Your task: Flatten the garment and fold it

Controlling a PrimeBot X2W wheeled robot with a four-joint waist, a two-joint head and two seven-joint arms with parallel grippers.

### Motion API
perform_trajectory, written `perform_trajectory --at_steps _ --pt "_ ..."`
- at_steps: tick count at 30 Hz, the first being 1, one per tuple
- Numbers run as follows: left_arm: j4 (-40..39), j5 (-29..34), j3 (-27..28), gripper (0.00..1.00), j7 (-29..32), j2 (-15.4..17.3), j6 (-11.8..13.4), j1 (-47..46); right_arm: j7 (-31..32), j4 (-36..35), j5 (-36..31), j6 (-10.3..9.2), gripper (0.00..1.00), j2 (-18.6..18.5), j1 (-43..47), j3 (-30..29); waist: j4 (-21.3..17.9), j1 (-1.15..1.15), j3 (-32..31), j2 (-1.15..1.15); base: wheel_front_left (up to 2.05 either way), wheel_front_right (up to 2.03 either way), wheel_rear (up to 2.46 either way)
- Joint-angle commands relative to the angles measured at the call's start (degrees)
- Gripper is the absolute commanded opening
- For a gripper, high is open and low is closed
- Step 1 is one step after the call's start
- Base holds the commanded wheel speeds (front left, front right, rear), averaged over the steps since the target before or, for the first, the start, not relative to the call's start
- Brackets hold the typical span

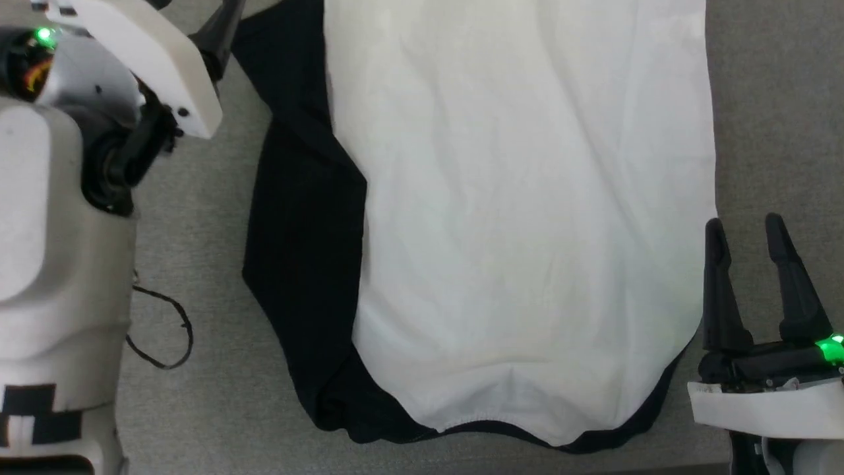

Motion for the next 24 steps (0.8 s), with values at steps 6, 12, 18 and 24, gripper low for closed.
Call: perform_trajectory --at_steps 6,12,18,24 --pt "6.25 0.35 -1.31 1.00 6.99 3.94 0.11 -5.22 -0.27 -0.37 1.09 -0.04 1.00 0.11 -2.52 0.28 -4.14 -0.02 8.65 0.00 0.00 0.00 0.00" --pt "9.30 0.03 -0.52 1.00 8.94 4.75 1.59 -7.16 -0.27 -0.40 1.41 -0.04 1.00 0.11 -3.53 0.11 -5.22 -0.02 10.93 0.00 0.00 0.00 0.00" --pt "11.65 0.30 0.34 1.00 10.46 6.06 3.87 -7.83 -0.27 -0.41 1.55 -0.04 1.00 0.11 -4.24 -0.38 -5.94 -0.02 12.58 0.00 0.00 0.00 0.00" --pt "12.98 -0.42 0.38 0.00 13.74 6.55 5.04 -7.28 -0.27 -0.61 1.48 -0.04 1.00 0.11 -4.60 -0.87 -6.02 -0.02 13.44 0.00 0.00 0.00 0.00"
